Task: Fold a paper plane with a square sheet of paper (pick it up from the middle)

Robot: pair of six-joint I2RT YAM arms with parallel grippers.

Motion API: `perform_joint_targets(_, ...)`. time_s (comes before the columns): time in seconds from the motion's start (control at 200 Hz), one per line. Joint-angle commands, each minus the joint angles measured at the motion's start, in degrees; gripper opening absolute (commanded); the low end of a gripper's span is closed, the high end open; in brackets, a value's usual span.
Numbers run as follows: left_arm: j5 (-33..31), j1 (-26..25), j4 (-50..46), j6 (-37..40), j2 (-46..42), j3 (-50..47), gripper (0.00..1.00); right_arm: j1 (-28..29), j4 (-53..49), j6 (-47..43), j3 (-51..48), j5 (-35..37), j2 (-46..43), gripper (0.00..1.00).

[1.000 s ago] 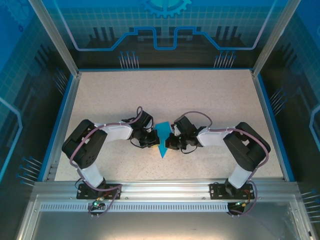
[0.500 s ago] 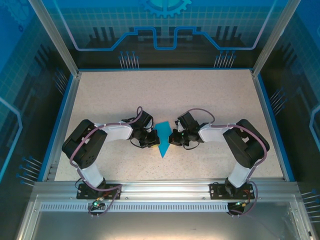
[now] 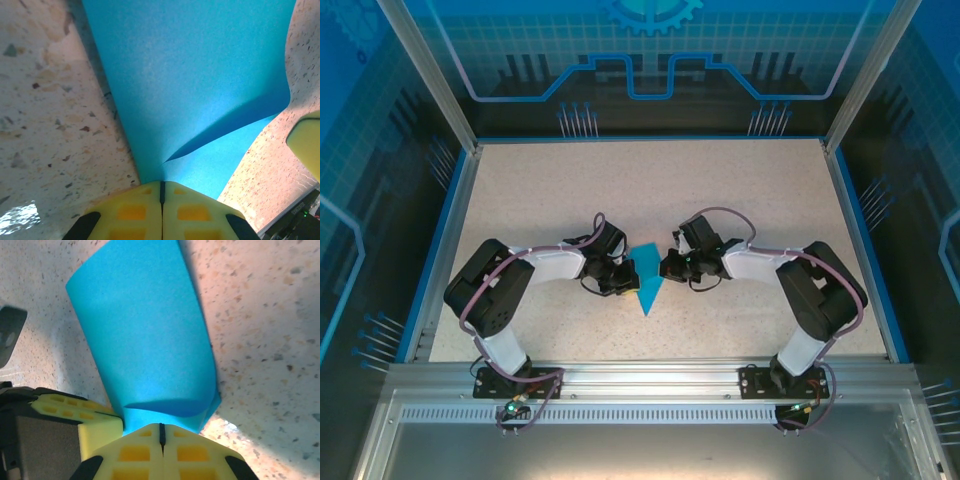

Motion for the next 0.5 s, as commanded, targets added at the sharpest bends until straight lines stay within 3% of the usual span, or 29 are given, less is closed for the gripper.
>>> perform_joint_targets(0.0, -2.68, -0.29, -3.97, 1.19, -0.32, 0.29, 0.04, -0.74, -0.94, -1.26, 1.38, 0.41, 2.76, 0.01)
perform_joint_targets(0.215, -2.68, -0.22, -3.95, 1.28, -0.47, 0.32, 0.03, -0.76, -3.04, -0.7, 2.66, 1.94, 5.57, 0.0)
perform_joint_targets(0.495, -2.69, -0.23, -4.03, 1.36, -0.58, 0.39, 0.03, -0.76, -2.49, -1.32, 2.69, 2.61, -1.4, 0.0)
